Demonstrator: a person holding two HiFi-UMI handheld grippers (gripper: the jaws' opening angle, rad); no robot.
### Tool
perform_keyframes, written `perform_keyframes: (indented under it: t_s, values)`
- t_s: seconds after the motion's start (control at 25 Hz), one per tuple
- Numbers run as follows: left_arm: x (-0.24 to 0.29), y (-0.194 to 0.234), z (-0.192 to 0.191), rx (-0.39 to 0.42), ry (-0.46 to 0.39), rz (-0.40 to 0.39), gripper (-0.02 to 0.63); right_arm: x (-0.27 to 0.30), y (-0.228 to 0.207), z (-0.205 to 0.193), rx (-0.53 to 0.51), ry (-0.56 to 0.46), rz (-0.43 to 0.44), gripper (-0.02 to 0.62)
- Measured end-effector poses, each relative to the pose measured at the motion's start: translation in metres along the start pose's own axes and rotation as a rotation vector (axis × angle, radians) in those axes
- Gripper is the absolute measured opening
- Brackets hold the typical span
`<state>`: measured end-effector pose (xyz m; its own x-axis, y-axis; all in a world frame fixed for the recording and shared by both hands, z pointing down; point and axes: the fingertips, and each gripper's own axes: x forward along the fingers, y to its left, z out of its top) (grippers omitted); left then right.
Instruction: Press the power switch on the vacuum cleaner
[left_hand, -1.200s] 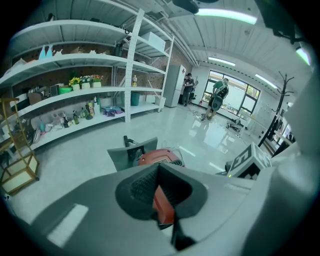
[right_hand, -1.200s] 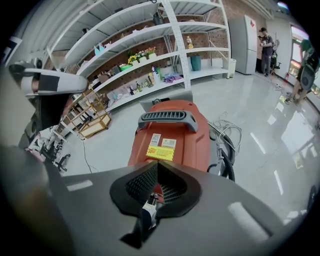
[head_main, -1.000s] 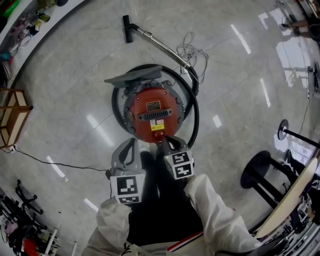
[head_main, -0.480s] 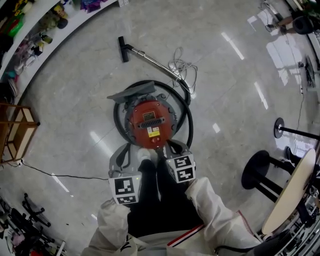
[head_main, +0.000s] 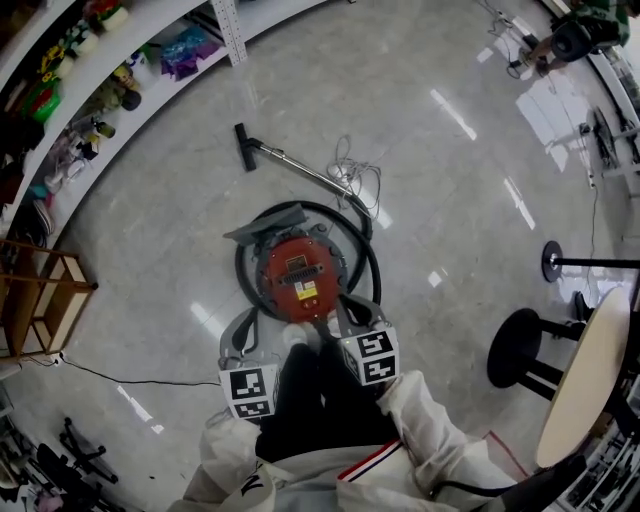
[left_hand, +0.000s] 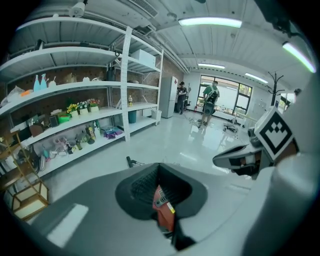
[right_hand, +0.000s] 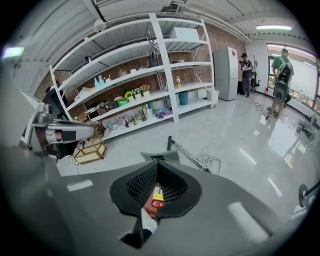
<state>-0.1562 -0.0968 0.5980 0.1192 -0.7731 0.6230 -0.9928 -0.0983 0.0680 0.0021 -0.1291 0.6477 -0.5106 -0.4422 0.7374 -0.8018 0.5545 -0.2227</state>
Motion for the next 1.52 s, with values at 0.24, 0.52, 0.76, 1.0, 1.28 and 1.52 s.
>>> perform_keyframes:
  t_s: [0.24,0.52,0.76,1.0,1.28,1.52]
  values:
    - [-0.014,0.002,0.022,0.012,-0.028,0.01,0.0,-0.037,0.006,0.046,-0.011,-0.088,-0.001,0.002]
    - [-0.03,0.002,0.058,0.03,-0.092,0.016,0.0,-0.07,0.015,0.09,-0.046,-0.176,0.005,0.002]
    - [-0.042,0.001,0.093,0.034,-0.156,0.012,0.0,-0.097,0.023,0.135,-0.056,-0.271,0.007,0.002]
    - [-0.052,-0.005,0.123,0.067,-0.199,-0.005,0.0,-0.126,0.021,0.17,-0.049,-0.355,-0.01,0.002]
    - [-0.062,0.0,0.153,0.101,-0.258,0.005,0.0,-0.149,0.023,0.197,-0.046,-0.444,-0.009,0.002]
    - [-0.077,-0.009,0.187,0.131,-0.332,-0.01,0.0,-0.174,0.031,0.219,-0.058,-0.517,-0.006,0.002]
